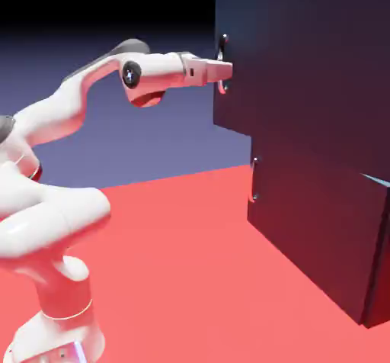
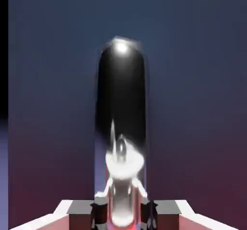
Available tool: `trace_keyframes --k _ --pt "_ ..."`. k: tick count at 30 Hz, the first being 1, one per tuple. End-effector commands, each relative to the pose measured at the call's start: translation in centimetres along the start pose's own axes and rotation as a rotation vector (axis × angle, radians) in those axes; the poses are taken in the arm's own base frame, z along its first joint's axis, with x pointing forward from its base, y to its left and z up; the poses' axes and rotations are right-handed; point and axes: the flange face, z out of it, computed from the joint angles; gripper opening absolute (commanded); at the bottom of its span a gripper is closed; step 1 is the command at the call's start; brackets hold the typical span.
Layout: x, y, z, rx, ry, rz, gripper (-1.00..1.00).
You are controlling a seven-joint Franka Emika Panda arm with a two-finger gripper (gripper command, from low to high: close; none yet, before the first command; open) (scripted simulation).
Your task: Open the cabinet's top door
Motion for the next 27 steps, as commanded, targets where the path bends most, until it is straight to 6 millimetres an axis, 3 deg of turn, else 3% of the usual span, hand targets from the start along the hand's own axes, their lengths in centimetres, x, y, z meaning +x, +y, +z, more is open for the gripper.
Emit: trace_keyframes --k 1,13,27 --pt "0.3 0.2 -1.1 0.015 -0.015 0.0 -1.0" --pt "4.6 4.6 -14.2 0.21 -0.21 0.0 -1.0" --pt "9.9 9.9 -23.2 0.367 -0.367 0.0 -1.0"
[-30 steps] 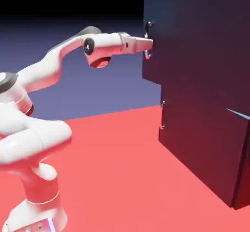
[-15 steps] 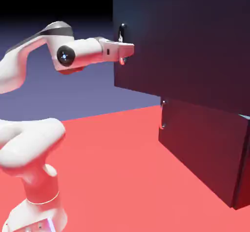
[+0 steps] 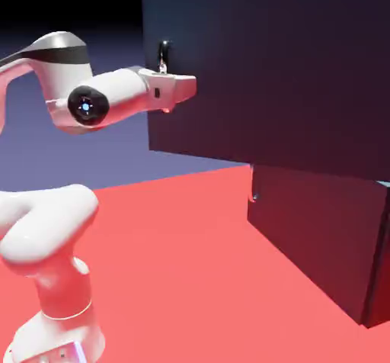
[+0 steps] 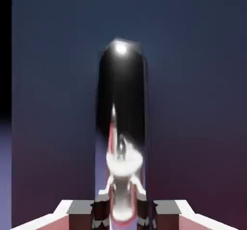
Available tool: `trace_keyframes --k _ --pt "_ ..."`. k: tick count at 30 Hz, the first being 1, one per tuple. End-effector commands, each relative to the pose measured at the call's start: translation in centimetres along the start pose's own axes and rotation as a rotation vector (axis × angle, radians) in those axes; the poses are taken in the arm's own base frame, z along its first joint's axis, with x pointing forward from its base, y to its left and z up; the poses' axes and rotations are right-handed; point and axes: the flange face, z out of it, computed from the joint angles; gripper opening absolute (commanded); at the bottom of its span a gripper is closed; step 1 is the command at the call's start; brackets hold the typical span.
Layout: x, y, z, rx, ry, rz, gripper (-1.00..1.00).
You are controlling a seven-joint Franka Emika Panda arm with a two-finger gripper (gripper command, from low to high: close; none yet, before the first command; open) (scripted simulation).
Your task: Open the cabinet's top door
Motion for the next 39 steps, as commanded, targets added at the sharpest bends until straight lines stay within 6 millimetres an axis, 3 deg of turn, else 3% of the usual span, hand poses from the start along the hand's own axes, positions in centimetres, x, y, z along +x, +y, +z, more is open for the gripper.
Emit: trace_keyframes --k 1,14,27,39 --pt "0.2 0.2 -0.7 0.01 -0.01 0.0 -1.0" --pt "3.4 3.4 -11.3 0.165 -0.165 0.0 -1.0" --pt "9.6 9.6 -22.8 0.36 -0.36 0.0 -1.0" --pt "14.7 14.7 -28.8 0.486 -0.486 0.0 -1.0"
